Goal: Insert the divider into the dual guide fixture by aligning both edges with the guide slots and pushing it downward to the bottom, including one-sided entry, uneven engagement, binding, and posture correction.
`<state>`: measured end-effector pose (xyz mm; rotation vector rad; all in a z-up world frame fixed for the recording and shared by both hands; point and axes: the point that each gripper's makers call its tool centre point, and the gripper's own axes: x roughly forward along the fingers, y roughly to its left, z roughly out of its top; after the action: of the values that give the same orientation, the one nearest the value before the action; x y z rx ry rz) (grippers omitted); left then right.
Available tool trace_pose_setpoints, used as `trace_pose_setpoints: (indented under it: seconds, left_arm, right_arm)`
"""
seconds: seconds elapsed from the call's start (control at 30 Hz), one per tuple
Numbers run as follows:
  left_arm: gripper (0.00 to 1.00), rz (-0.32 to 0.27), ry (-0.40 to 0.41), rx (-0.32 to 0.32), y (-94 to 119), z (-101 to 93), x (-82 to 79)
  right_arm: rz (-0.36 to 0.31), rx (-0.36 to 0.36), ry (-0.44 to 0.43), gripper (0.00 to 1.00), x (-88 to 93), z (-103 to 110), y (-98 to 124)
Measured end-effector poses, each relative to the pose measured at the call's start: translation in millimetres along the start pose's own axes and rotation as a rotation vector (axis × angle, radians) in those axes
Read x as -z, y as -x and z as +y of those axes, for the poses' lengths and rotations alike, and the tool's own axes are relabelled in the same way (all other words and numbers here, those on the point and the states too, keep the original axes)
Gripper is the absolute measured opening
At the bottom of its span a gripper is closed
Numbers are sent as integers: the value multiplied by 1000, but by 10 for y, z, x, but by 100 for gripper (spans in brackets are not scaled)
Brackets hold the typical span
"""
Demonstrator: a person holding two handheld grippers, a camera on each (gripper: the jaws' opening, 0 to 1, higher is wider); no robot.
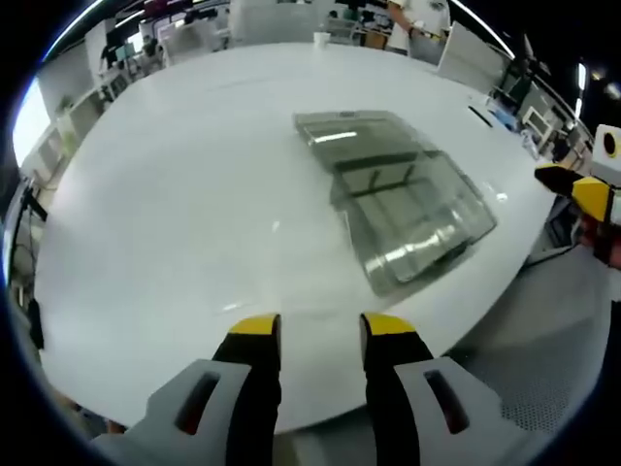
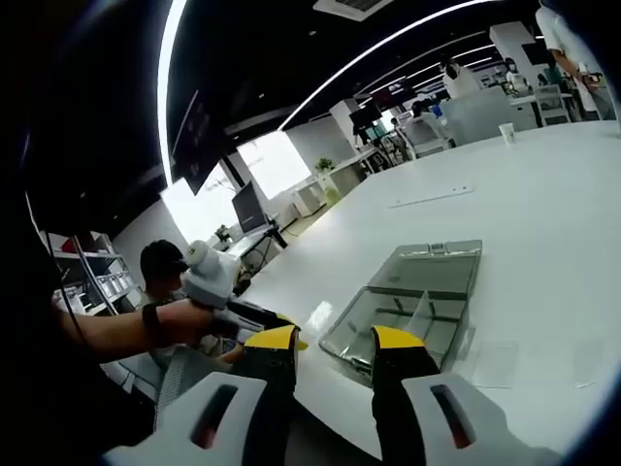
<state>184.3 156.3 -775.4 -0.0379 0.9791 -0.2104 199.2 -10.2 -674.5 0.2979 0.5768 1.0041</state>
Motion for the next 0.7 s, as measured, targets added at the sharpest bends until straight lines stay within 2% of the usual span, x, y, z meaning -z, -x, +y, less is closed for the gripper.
trace_pose_setpoints:
  seconds: [0.1, 0.2, 0.33, 0.4, 0.7]
  left_arm:
    - [30, -49, 70, 26, 47, -48, -52]
    - [30, -66, 90, 33, 116, -73, -61]
    - [31, -95, 90, 55, 176, -176, -108]
    - [31, -102, 111, 93, 174, -261, -121]
    - [31, -138, 122, 129, 245, -449, -163]
  right_arm:
    - [6, -13, 4, 25, 8, 46, -13]
    - [17, -32, 14, 25, 31, 111, -38]
    - [23, -49, 20, 25, 37, 140, -62]
    - [20, -52, 22, 25, 25, 142, -69]
    - [29, -78, 19, 23, 26, 220, -118]
